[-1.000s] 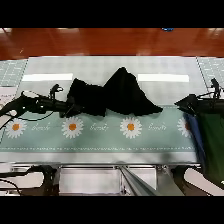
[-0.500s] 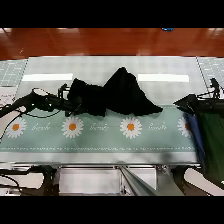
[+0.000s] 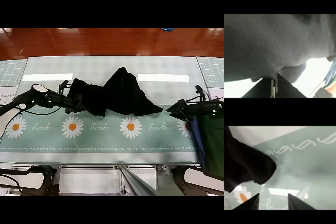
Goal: Fold the shirts.
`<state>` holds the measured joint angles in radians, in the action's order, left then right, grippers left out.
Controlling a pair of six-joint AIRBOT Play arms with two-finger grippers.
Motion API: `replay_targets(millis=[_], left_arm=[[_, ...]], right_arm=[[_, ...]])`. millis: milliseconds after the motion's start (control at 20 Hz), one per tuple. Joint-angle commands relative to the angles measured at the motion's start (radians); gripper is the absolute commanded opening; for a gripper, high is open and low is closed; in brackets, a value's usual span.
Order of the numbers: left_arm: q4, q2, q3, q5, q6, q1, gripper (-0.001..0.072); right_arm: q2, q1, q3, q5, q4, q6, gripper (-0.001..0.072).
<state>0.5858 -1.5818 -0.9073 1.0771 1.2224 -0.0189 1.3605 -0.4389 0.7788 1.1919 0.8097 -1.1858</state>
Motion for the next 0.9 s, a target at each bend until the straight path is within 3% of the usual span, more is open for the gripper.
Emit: replay_targets(millis=[0,250,300,400,650,850], left_arm=[[-0.003,0.0,-0.005,0.042,-0.01,0.0,0.0016],[-0.003,0.0,-0.005,0.043,-0.009,0.0,0.0016],[-0.003,0.002,-0.005,0.043,-0.009,0.0,0.0016],[-0.003,0.01,-0.008,0.045,-0.009,0.003,0.0016],[-0.003,0.112,-0.169,0.268,-0.058,0.106,0.0016],[-0.011,0.334,-0.41,0.278,-0.014,0.255,0.0016]], right_arm=[[0.089,0.067,0.038,-0.044,-0.051,0.001,0.0399],[0.208,0.195,0.127,-0.074,-0.051,-0.058,0.0398],[0.222,0.214,0.139,-0.075,-0.051,-0.068,0.0327],[0.224,0.232,0.162,-0.063,-0.056,-0.077,0.0032],[0.09,0.23,0.417,0.1,0.002,-0.089,0.0029],[-0.108,0.183,0.734,0.095,0.031,-0.202,0.0029]])
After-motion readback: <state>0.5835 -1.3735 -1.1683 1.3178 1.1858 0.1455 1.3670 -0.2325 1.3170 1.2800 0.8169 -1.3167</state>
